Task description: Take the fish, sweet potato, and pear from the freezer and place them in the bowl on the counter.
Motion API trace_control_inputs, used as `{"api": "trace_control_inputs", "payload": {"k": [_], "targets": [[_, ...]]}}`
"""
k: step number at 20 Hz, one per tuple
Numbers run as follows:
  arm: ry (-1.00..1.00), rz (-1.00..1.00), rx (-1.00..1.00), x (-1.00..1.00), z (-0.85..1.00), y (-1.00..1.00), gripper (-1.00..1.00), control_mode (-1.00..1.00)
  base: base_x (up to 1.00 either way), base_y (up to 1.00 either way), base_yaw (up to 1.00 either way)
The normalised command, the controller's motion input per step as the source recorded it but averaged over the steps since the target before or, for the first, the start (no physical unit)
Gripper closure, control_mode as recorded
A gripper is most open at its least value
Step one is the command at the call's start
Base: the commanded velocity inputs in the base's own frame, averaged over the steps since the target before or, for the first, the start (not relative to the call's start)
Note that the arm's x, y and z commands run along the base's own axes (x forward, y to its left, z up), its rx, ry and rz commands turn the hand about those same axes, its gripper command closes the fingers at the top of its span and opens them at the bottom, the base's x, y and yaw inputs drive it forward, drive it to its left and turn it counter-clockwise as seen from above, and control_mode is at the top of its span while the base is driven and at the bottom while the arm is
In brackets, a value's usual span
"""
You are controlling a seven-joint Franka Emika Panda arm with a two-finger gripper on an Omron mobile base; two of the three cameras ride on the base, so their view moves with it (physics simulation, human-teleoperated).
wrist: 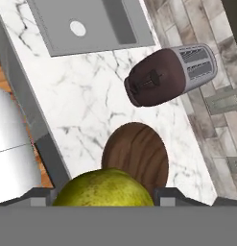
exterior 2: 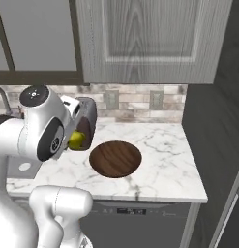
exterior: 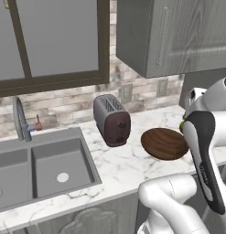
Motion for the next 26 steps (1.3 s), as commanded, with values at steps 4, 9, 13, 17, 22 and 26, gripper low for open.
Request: {"api": "trace_control_inputs", "payload": {"k": [4, 9, 13, 17, 22, 26], "targets": [[0.0, 0.0, 0.04, 0.62, -0.6, -0.13, 1.0, -1.0, 0.0, 0.0, 0.0], [0.0, 0.0, 0.03, 0.52, -0.49, -0.04, 1.0, -1.0, 0.0, 0.0, 0.0], [0.04, -0.01, 0.02, 0.67, -0.33, -0.01, 1.0, -1.0, 0.0, 0.0, 0.0], [0.12, -0.01, 0.05, 0.59, -0.33, -0.16, 1.0, -1.0, 0.0, 0.0, 0.0], [0.12, -0.01, 0.09, 0.43, -0.35, -0.34, 1.0, -1.0, 0.0, 0.0, 0.0], [0.1, -0.01, 0.05, 0.39, -0.36, -0.2, 1.0, -1.0, 0.0, 0.0, 0.0]]}}
